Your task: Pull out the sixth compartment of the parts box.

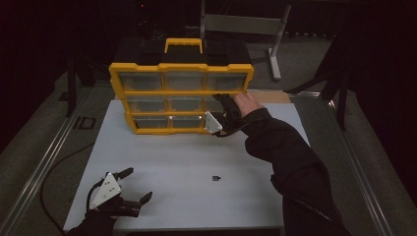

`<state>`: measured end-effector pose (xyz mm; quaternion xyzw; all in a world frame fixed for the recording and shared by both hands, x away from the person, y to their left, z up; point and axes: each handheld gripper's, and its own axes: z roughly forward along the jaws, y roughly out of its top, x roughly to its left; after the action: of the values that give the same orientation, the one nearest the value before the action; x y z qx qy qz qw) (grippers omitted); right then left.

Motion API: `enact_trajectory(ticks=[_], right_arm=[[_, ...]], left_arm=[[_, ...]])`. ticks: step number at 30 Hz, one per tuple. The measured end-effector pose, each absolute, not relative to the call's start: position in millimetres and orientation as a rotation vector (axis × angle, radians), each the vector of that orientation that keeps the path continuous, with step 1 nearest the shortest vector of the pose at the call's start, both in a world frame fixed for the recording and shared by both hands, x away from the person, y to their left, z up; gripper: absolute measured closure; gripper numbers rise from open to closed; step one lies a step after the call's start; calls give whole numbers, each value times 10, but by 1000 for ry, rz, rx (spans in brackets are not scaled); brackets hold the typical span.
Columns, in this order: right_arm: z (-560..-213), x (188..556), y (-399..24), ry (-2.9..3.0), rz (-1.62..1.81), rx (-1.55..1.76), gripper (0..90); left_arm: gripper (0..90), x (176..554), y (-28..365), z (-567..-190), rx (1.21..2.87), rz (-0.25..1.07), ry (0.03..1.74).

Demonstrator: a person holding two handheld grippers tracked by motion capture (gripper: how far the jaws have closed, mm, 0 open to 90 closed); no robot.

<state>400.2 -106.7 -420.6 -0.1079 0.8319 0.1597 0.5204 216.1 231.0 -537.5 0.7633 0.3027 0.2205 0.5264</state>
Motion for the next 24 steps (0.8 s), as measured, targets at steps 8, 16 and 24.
enact_trajectory(ticks=[8,16,24], right_arm=[[-4272,4025,-991,1954,307,-258,478],[-4325,4054,-925,1922,235,-250,533],[-4338,4031,-849,1898,172,-214,596]], left_arm=[[0,2159,2309,-5375,1826,528,722],[0,2159,2309,-5375,1827,527,723],[0,2158,2302,-5376,1830,527,723]])
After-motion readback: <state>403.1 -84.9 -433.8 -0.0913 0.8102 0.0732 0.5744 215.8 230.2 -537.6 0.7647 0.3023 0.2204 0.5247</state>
